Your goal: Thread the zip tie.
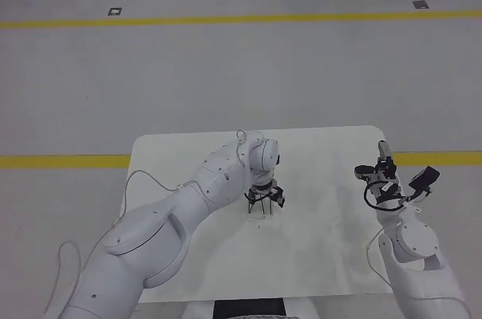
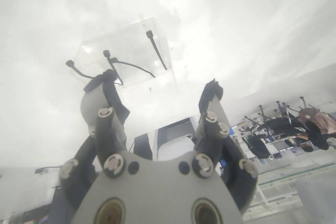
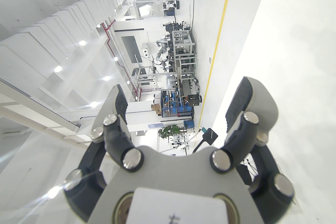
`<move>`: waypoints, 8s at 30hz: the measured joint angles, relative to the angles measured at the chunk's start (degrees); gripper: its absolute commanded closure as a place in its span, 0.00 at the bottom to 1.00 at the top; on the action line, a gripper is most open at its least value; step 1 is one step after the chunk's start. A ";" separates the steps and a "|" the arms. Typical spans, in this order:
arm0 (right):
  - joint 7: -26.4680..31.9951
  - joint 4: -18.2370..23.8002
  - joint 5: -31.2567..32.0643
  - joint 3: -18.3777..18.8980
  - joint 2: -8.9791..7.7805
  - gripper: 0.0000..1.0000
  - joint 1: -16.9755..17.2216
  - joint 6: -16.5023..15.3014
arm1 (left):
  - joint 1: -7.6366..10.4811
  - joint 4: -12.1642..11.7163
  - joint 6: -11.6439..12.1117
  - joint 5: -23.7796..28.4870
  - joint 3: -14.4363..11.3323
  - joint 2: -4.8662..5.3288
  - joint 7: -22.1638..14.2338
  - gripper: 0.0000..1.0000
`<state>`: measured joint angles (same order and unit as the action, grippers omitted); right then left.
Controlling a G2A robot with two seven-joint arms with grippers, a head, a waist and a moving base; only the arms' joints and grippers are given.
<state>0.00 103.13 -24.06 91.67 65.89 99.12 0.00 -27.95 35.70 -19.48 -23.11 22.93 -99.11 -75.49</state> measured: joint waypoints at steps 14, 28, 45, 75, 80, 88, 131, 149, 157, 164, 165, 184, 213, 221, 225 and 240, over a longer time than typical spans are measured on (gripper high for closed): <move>0.00 0.00 0.00 0.00 0.00 0.00 0.00 0.00 | 1.43 -9.17 0.00 -3.77 -0.21 -5.92 -0.29 0.56; 0.00 0.00 0.00 0.00 0.00 0.00 0.00 0.00 | 3.13 -15.98 0.00 -7.09 -0.03 -10.72 -0.12 0.67; 0.00 0.00 0.00 0.00 0.00 0.00 0.00 0.00 | 3.84 -22.11 0.00 -9.69 -0.28 -14.55 -0.04 0.78; 0.00 0.00 0.00 0.00 0.00 0.00 0.00 0.00 | 2.69 -24.39 0.00 -10.80 -3.07 -15.60 0.77 0.71; 0.00 0.00 0.00 0.00 0.00 0.00 0.00 0.00 | 2.67 -24.42 0.00 -10.38 -3.36 -15.63 1.09 0.73; 0.00 0.00 0.00 0.00 0.00 0.00 0.00 0.00 | 3.25 -23.10 0.00 -9.49 -3.76 -15.72 0.77 0.75; 0.00 0.00 0.00 0.00 0.00 0.00 0.00 0.00 | 2.12 -25.06 0.00 -6.72 -7.85 -15.75 0.80 0.79; 0.00 0.00 0.00 0.00 0.00 0.00 0.00 0.00 | 2.23 -26.09 0.00 -5.65 -10.02 -16.03 4.44 0.80; 0.00 0.00 0.00 0.00 0.00 0.00 0.00 0.00 | 2.39 -26.14 0.00 -4.40 -10.80 -16.19 7.24 0.79; 0.00 0.00 0.00 0.00 0.00 0.00 0.00 0.00 | 2.40 -25.53 0.00 -3.92 -10.83 -16.19 8.26 0.80; 0.00 0.00 0.00 0.00 0.00 0.00 0.00 0.00 | 2.42 -25.56 0.00 -3.90 -10.82 -16.18 8.42 0.79; 0.00 0.00 0.00 0.00 0.00 0.00 0.00 0.00 | 1.99 -25.94 0.00 -3.72 -11.09 -16.20 8.45 1.00; 0.00 0.00 0.00 0.00 0.00 0.00 0.00 0.00 | 6.85 -16.67 0.00 -0.03 -6.99 -14.55 10.09 1.00; 0.00 0.00 0.00 0.00 0.00 0.00 0.00 0.00 | 6.84 -13.95 0.00 2.36 -4.25 -12.17 9.08 1.00; 0.00 0.00 0.00 0.00 0.00 0.00 0.00 0.00 | 6.84 -13.92 0.00 2.32 -4.28 -12.18 9.15 1.00; 0.00 0.00 0.00 0.00 0.00 0.00 0.00 0.00 | 8.94 -16.15 1.65 6.07 -0.96 -10.38 12.63 1.00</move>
<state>0.00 103.13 -24.06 91.67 65.89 99.12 0.00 -19.01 19.55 -17.83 -17.04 21.97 -109.50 -62.85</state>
